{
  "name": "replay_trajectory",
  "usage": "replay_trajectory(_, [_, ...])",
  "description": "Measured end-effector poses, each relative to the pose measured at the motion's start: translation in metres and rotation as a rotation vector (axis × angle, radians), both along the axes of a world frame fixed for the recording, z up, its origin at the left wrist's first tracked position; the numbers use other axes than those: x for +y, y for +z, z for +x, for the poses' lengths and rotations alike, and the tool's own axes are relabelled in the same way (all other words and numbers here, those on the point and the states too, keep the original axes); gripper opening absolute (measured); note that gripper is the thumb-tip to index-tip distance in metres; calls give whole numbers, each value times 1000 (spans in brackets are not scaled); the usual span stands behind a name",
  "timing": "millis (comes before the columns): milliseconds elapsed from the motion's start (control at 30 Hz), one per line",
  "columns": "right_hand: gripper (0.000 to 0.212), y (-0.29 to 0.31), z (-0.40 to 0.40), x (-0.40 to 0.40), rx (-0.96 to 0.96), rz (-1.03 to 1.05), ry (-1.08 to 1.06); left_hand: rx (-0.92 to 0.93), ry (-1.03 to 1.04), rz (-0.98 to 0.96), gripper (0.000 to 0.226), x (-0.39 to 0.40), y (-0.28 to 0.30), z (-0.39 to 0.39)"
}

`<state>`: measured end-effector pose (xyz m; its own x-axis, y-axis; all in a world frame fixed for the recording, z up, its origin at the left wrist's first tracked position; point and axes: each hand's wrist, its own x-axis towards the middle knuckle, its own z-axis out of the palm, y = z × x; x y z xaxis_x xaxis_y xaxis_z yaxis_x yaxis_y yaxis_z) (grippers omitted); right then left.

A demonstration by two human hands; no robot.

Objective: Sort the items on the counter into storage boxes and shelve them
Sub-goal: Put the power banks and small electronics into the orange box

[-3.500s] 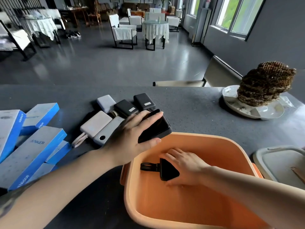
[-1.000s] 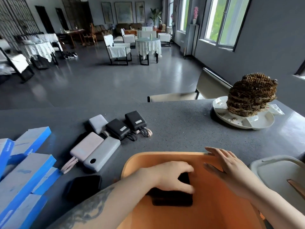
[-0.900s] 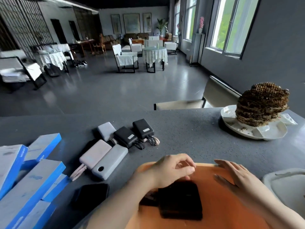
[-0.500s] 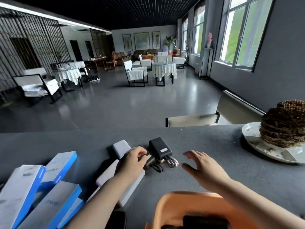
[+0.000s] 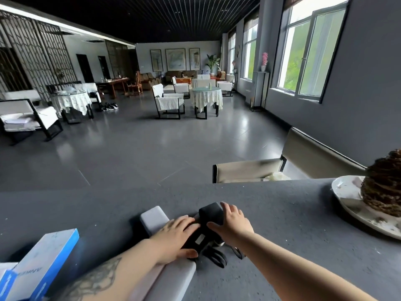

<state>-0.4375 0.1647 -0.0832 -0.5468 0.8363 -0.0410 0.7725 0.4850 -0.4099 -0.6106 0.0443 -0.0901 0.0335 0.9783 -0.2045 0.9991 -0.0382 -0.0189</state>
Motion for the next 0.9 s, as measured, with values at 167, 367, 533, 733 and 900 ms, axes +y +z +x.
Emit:
replay_trajectory(167, [74, -12, -17, 2, 0, -26, 8, 76, -148, 18, 88, 13, -8, -14])
replay_trajectory(367, [76, -15, -21, 4, -24, 11, -3, 25, -169, 29, 104, 21, -18, -19])
replay_trajectory(533, [66, -8, -18, 8, -93, 12, 78, -27, -122, 135, 108, 24, -18, -13])
replay_trajectory(733, [55, 6, 7, 12, -145, 58, 130, -63, -44, 210, 88, 21, -6, 2])
replay_trajectory(900, [50, 53, 63, 0, -37, 124, 157, -163, 51, 398, 89, -7, 33, 29])
